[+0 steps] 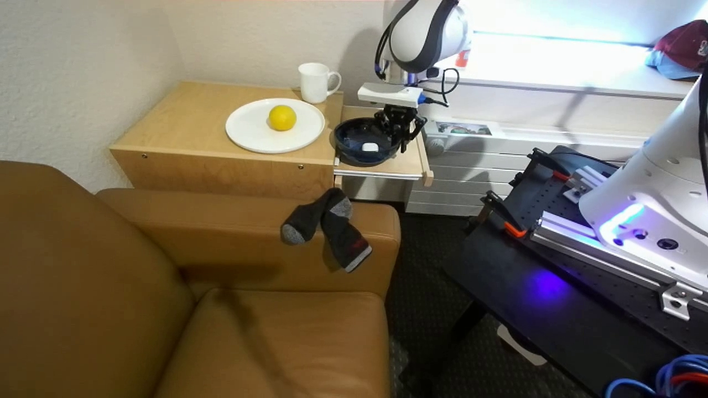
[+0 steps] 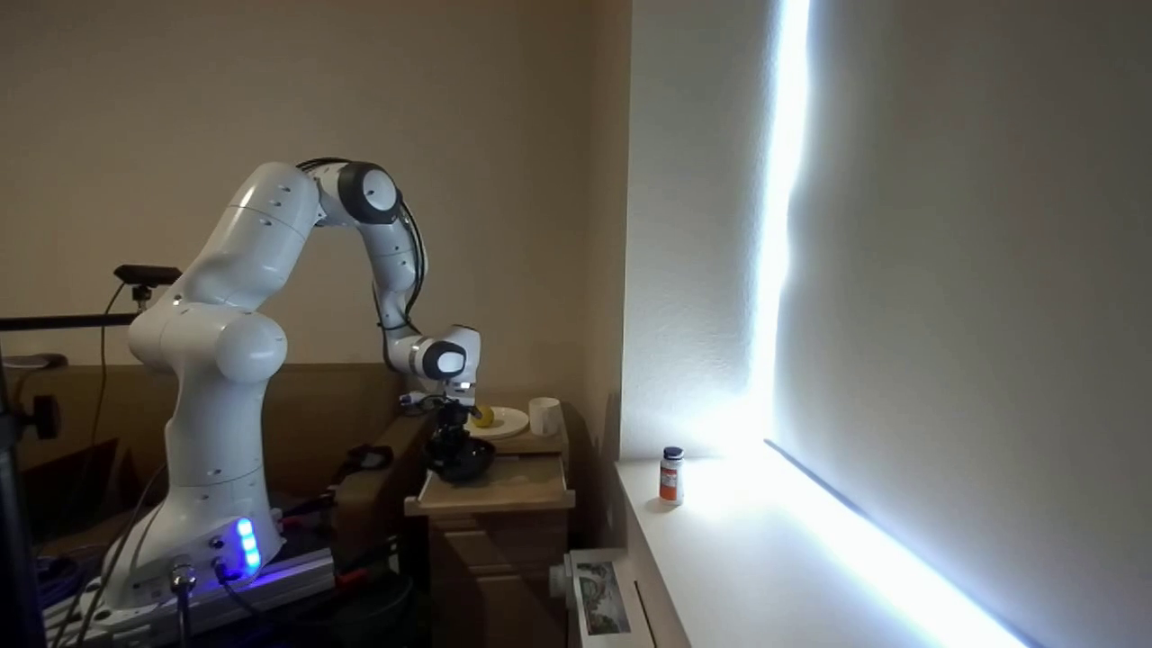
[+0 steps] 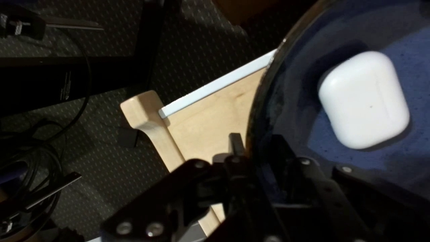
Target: Move the bowl to the windowsill, push the nightstand shelf backwards
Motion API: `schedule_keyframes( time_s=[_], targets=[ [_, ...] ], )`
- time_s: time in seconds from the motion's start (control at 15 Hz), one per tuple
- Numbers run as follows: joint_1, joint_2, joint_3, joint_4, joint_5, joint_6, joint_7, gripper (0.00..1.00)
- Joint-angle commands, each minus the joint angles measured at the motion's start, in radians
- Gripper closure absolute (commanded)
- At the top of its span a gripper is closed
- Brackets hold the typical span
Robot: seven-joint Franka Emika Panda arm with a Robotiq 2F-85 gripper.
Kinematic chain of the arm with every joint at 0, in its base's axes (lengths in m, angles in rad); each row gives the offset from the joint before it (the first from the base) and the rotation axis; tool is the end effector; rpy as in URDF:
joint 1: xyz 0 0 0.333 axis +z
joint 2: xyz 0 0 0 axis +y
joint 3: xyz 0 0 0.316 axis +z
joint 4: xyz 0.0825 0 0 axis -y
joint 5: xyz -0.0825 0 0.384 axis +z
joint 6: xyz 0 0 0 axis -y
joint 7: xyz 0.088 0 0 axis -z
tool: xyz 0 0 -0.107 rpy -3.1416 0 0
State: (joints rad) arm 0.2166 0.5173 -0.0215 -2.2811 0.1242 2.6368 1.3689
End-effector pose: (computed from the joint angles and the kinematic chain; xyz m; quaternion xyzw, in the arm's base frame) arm 0.4956 0.0938 0.1133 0.7977 -0.5973 -0.0711 0.0423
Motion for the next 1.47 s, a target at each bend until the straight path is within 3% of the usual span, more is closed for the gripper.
schedule_keyframes(
  time_s=[0.0, 0.8, 1.07, 1.4],
  targets=[
    [-0.057, -0.056, 0.014, -0.056, 0.061, 0.018, -0.070, 0.95],
    [-0.039, -0.276, -0.170, -0.335, -0.013, 0.153, 0.100, 0.98],
    [-0.014, -0.333, -0.259, -0.429, -0.106, 0.210, 0.265, 0.98],
    [-0.032, -0.437, -0.394, -0.575, -0.251, 0.306, 0.473, 0.98]
  ],
)
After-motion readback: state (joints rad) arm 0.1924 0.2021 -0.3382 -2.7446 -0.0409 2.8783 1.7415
